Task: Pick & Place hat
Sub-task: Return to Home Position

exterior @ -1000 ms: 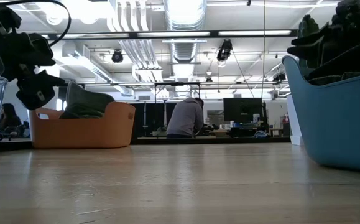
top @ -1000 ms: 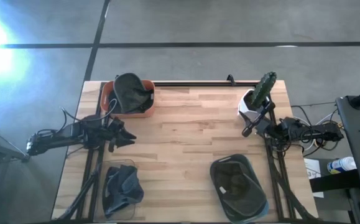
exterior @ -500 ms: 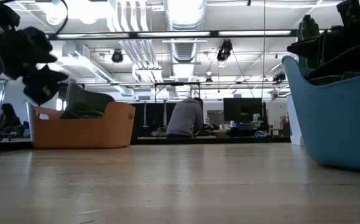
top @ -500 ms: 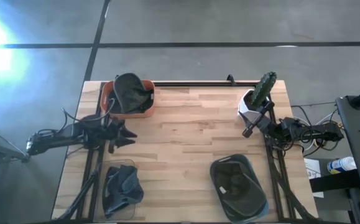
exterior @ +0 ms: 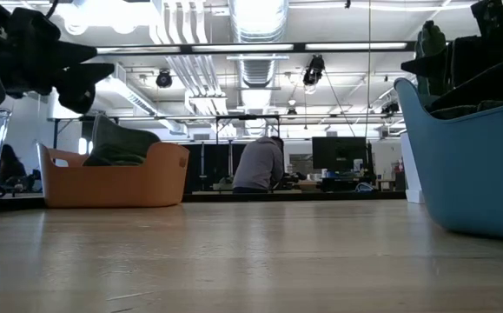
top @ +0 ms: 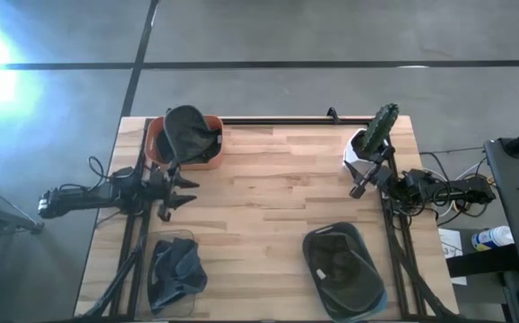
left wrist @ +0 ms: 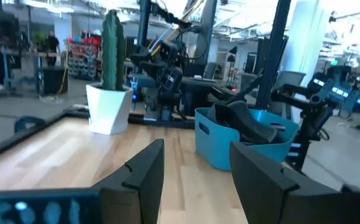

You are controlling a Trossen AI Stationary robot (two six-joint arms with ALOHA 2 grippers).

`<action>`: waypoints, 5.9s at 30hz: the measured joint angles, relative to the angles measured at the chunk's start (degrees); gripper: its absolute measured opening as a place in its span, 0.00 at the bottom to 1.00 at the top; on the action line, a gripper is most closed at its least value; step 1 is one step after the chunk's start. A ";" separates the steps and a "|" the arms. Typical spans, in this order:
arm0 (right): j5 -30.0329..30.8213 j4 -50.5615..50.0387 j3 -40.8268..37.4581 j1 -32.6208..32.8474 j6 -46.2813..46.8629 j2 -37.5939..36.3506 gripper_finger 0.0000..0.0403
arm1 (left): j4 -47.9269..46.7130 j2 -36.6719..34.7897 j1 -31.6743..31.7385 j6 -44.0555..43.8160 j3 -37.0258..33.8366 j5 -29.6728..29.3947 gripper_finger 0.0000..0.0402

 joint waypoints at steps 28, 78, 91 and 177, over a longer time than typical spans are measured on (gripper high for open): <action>0.01 0.00 -0.02 0.01 0.39 -0.02 0.50 | -4.92 -0.15 0.04 -1.10 -0.08 -0.48 0.43; -46.73 -2.32 -0.11 -0.51 22.53 -1.33 0.50 | -4.99 -0.13 0.02 -1.21 0.17 -0.47 0.43; -47.08 -9.83 -0.13 -6.87 26.99 -1.33 0.50 | -4.99 -0.13 0.04 -1.21 0.17 -0.46 0.43; -46.93 -13.66 -0.13 -8.13 28.87 -0.76 0.50 | -4.96 -0.13 0.02 -1.21 0.22 -0.46 0.43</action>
